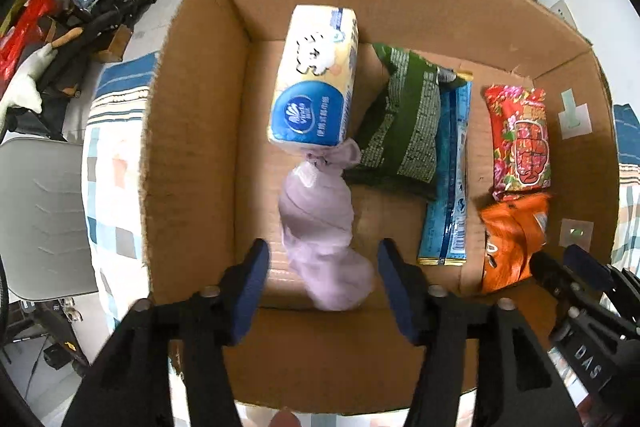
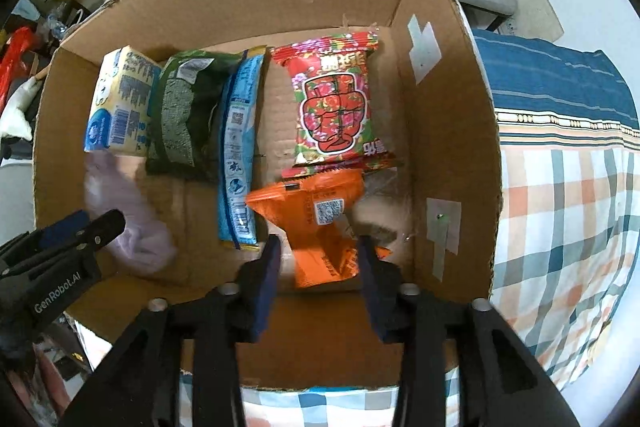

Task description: Organize soft objects

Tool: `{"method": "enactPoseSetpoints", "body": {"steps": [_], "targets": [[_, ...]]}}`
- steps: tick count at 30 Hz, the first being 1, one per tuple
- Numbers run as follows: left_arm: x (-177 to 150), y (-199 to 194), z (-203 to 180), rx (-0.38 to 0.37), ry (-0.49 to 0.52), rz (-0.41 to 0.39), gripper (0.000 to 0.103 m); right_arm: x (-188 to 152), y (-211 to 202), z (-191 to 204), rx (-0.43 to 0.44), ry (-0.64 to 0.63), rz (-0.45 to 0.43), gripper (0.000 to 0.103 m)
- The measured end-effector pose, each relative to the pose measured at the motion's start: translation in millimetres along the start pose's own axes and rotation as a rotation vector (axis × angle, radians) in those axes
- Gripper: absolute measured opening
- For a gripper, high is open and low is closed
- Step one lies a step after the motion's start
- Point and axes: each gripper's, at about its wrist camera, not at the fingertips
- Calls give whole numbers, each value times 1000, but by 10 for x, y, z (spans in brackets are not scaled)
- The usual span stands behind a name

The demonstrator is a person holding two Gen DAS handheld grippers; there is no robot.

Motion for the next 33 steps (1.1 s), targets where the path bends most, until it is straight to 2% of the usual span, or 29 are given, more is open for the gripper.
{"method": "enactPoseSetpoints", "body": {"steps": [2,4,6,9,16,21,29,33], "targets": [[-25,-74,4,-9,-3,-19,70,-14,-28,26,-1,-12,-4,62],[-56,-129,6,-5,1,-29,86,-32,-65,53,-2,-24,-10,72],[-97,-199,9,3,11,-41,89,-52,-103,82,-4,-36,-14,86],[-119,-325,-7,9,12,-69,97,-87,-166,93,0,-42,-24,94],[-222,-579,130,-5,10,-145,98,-199,-405,78,-11,-44,-69,97],[-459,-988,156,3,15,-252,98,-342,-684,22,-10,-33,-123,97],[-1055,-1844,185,-11,4,-439,98,-918,-1573,9,-27,-48,-324,97],[-1362,-2213,249,-19,-8,-500,98,-1247,-2029,-6,-24,-48,-412,97]]}}
Point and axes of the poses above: each gripper's, at about its wrist camera, not at the fingertips, and y roughly the way its jaws point, z to its left, x to its top, and after that the axes turned 6 degrees about -y, right-handed
